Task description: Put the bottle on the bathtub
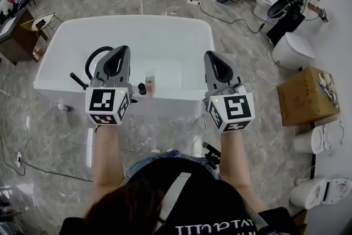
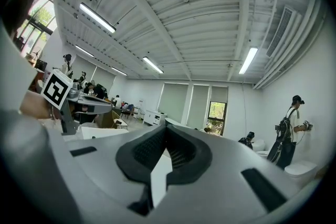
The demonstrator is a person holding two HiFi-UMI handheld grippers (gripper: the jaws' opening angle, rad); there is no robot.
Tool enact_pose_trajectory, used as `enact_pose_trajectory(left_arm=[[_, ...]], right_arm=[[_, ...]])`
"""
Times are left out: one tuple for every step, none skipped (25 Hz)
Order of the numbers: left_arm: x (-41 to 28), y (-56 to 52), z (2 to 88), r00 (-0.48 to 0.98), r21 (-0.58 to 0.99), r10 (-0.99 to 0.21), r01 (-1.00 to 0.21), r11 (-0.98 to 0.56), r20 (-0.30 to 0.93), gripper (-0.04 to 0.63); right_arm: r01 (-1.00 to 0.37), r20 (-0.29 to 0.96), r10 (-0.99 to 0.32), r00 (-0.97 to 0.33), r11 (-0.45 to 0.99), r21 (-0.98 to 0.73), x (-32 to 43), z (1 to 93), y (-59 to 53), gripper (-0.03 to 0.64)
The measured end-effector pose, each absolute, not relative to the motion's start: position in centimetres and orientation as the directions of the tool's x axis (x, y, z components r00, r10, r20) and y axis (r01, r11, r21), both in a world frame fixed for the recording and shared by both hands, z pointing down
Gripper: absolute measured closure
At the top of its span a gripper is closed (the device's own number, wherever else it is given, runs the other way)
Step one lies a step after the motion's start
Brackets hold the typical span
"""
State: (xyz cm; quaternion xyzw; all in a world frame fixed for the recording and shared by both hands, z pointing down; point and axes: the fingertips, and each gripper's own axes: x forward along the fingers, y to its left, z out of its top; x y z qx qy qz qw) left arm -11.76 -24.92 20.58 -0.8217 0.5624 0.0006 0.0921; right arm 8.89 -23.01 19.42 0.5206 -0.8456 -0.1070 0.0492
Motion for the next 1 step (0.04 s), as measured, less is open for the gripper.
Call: enact_pose_trajectory(left_arm=[[-11.74, -24.92, 20.49, 0.368, -0.151, -0.924, -0.924, -0.351, -0.105, 0.583]], right_arm=[[-0.869, -0.027, -0.891, -0.454, 0.436, 0.233, 8.87, 19.36, -23.03, 0.601]])
